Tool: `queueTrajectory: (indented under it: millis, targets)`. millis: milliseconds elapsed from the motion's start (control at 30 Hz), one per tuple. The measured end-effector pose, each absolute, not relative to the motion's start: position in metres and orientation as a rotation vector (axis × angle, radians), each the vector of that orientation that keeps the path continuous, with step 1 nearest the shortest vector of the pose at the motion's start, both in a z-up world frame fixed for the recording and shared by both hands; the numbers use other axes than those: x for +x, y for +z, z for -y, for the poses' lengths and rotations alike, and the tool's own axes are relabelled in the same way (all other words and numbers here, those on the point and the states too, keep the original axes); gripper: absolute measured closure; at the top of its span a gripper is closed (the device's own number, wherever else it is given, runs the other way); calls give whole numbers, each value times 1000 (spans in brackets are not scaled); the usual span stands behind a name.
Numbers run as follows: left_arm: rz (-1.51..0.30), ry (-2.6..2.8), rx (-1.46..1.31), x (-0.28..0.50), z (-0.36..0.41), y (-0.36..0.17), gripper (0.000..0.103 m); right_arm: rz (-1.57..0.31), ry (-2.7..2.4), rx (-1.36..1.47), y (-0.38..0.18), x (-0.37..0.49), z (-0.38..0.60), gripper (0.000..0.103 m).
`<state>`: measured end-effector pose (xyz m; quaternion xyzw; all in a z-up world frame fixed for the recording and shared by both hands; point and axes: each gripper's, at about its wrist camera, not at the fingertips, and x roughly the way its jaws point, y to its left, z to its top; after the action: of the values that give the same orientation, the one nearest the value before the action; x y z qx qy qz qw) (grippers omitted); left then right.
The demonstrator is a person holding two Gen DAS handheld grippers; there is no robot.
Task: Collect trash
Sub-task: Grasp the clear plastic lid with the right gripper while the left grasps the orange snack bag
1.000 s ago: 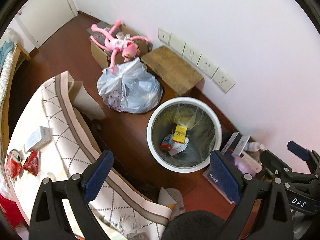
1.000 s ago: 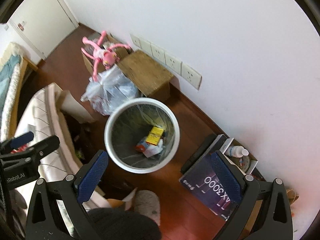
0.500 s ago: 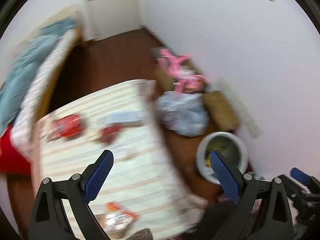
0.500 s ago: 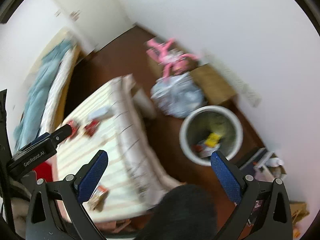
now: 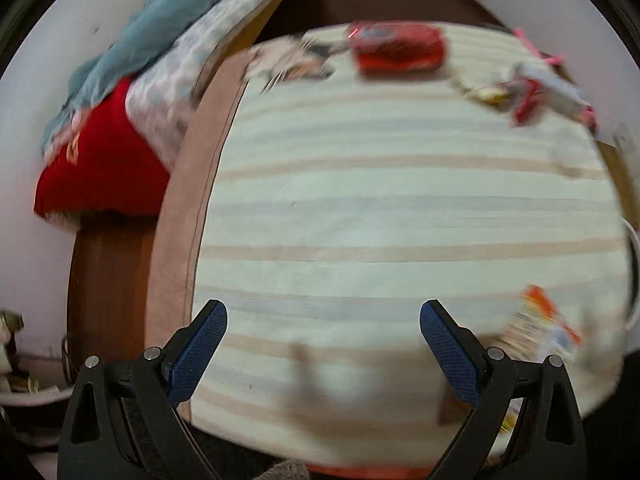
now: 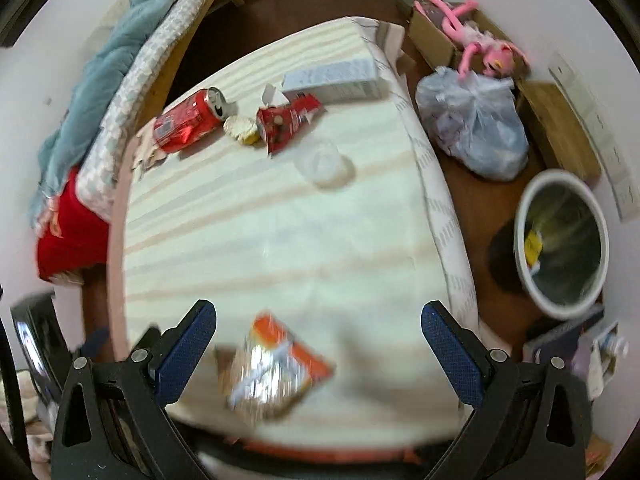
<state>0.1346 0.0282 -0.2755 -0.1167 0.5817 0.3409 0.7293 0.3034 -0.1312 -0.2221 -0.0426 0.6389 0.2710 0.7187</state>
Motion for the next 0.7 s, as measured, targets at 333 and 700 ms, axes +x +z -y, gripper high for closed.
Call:
queueTrajectory:
  millis: [333,700]
  targets:
    - [-1332,757,-341,163,-82,-318,2,-1426,522,-212,-283,392,52,23]
    - [-1303,638,-215,174,-58,-286,2,-1401,576,-241,-272,368,82,59]
